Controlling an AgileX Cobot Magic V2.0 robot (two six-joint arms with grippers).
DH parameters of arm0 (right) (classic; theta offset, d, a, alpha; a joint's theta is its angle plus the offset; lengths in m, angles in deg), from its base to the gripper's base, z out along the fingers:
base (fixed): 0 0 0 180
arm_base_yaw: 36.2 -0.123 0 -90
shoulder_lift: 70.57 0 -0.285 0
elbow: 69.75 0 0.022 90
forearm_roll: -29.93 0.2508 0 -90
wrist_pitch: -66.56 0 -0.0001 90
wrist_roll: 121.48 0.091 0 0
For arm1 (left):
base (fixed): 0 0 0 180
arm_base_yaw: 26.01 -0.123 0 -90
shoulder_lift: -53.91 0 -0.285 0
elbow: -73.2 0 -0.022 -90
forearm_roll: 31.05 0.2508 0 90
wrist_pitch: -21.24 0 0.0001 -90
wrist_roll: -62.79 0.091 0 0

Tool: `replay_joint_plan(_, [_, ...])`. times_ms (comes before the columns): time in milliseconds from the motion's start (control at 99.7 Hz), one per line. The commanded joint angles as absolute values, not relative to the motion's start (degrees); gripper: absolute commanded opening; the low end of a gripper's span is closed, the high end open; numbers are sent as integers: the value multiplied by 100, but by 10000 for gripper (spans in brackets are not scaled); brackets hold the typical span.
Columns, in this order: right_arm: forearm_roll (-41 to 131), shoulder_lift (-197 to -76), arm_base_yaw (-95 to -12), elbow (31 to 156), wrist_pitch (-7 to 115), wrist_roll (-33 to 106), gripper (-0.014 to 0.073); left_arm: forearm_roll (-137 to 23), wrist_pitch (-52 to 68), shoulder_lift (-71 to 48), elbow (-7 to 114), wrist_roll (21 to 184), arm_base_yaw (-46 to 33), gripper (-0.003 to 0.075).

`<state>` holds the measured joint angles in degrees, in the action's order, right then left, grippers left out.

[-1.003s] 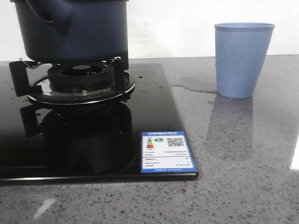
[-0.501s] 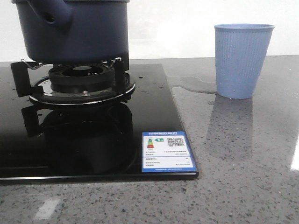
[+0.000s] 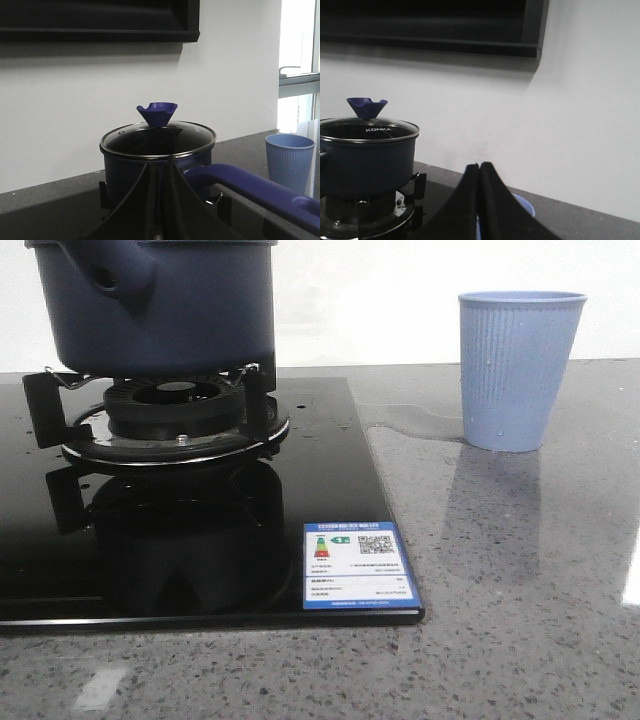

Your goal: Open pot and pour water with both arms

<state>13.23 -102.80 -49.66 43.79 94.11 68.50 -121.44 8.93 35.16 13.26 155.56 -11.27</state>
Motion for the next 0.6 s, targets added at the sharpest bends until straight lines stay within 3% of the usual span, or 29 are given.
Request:
replay_joint_plan(0, [1330, -9990, -4967, 4474, 9800, 6859, -68, -12363, 829, 3578, 1382, 15501, -1079, -20])
replay_joint_plan(592, [1330, -9640, -4967, 4474, 10094, 6859, -68, -12396, 791, 3578, 1382, 15501, -1079, -20])
